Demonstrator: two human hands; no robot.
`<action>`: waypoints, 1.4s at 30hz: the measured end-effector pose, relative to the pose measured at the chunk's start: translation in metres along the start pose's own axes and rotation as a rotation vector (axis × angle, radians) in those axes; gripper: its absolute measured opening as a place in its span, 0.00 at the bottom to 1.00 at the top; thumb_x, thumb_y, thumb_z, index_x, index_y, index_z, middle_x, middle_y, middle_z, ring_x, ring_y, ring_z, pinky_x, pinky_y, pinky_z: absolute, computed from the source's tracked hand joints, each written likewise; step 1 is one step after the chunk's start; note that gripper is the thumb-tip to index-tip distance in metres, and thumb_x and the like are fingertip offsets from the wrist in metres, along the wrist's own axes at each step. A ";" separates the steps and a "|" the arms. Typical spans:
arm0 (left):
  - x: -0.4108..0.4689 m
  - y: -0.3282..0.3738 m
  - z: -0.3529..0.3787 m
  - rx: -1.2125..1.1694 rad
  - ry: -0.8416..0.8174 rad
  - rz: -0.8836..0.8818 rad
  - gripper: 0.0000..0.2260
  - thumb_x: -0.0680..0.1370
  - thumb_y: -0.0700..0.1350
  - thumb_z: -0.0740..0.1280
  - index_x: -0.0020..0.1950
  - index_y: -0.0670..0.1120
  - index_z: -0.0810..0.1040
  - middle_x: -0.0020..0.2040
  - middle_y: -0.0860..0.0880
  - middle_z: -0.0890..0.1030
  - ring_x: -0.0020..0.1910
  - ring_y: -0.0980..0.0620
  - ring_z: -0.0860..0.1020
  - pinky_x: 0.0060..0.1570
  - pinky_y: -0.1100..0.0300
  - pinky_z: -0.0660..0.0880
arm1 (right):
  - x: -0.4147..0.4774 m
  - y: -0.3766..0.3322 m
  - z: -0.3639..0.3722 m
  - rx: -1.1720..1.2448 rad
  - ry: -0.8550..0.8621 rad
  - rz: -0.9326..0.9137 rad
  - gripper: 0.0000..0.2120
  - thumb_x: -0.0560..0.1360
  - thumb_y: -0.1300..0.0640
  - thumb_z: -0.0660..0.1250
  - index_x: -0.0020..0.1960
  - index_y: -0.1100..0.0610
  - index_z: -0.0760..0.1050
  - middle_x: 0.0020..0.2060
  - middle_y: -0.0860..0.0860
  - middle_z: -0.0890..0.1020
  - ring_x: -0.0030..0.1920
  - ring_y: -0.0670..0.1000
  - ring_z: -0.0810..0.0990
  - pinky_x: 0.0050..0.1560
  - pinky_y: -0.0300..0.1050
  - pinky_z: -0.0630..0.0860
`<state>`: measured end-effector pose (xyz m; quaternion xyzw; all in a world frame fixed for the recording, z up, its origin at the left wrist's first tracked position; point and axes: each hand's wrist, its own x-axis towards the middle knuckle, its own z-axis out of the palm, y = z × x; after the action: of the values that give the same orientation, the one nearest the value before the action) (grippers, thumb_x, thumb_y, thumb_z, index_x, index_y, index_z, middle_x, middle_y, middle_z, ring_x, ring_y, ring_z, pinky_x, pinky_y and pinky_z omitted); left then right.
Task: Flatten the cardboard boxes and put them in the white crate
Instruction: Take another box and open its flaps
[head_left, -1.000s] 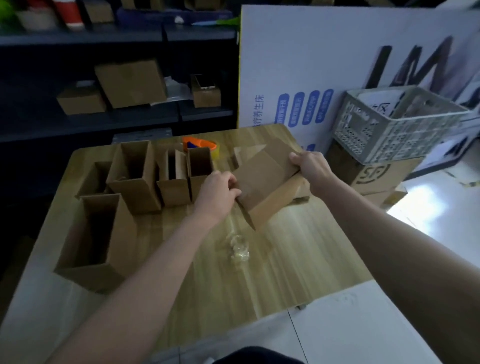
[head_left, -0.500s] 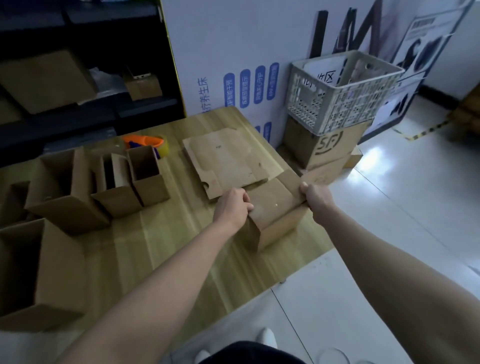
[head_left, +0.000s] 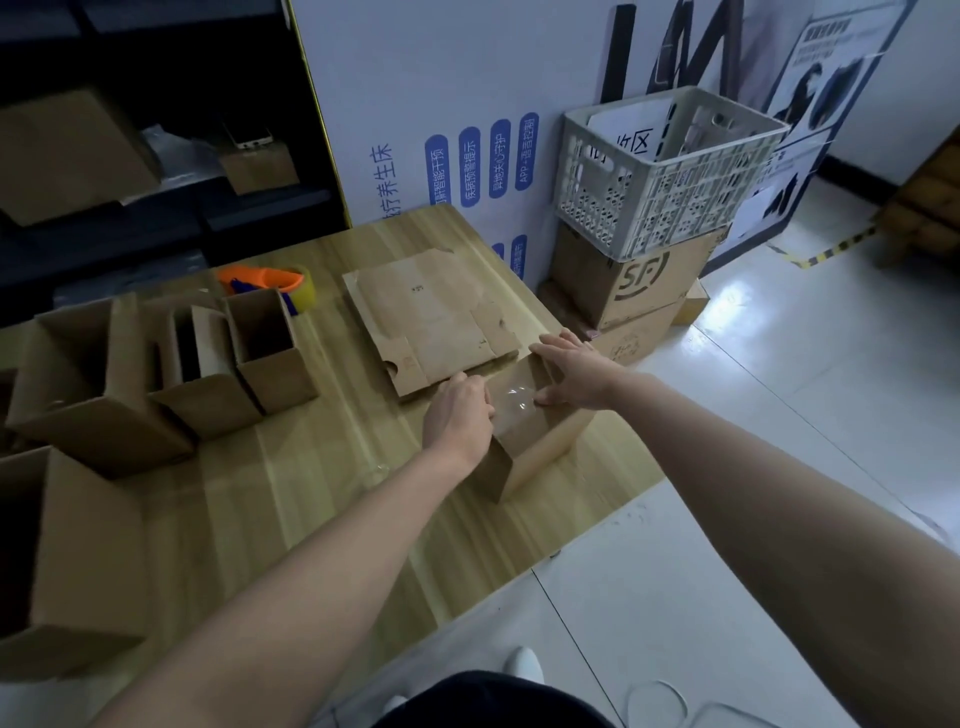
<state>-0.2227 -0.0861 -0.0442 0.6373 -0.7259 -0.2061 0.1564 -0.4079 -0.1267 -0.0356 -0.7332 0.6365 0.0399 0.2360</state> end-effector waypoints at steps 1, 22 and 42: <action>-0.001 -0.002 0.001 -0.002 0.020 0.024 0.01 0.78 0.41 0.65 0.47 0.44 0.75 0.52 0.47 0.76 0.52 0.47 0.74 0.47 0.58 0.68 | 0.000 -0.001 0.001 -0.024 0.010 -0.012 0.37 0.74 0.48 0.68 0.77 0.51 0.53 0.77 0.49 0.52 0.77 0.51 0.43 0.74 0.54 0.42; 0.007 -0.003 0.013 0.224 0.002 0.205 0.09 0.80 0.41 0.57 0.58 0.41 0.71 0.58 0.43 0.75 0.58 0.44 0.70 0.57 0.54 0.66 | -0.012 -0.006 0.005 0.080 0.036 -0.025 0.34 0.76 0.52 0.67 0.77 0.54 0.54 0.77 0.50 0.52 0.77 0.52 0.46 0.74 0.50 0.47; 0.007 0.010 0.017 0.108 0.026 0.124 0.01 0.77 0.40 0.64 0.48 0.44 0.74 0.52 0.46 0.77 0.55 0.46 0.72 0.57 0.54 0.68 | 0.004 0.017 0.017 -0.135 -0.069 -0.084 0.58 0.59 0.25 0.66 0.77 0.44 0.40 0.77 0.45 0.40 0.74 0.54 0.30 0.70 0.61 0.31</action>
<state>-0.2403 -0.0901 -0.0546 0.6014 -0.7718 -0.1481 0.1436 -0.4190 -0.1248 -0.0568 -0.7715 0.5927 0.0981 0.2093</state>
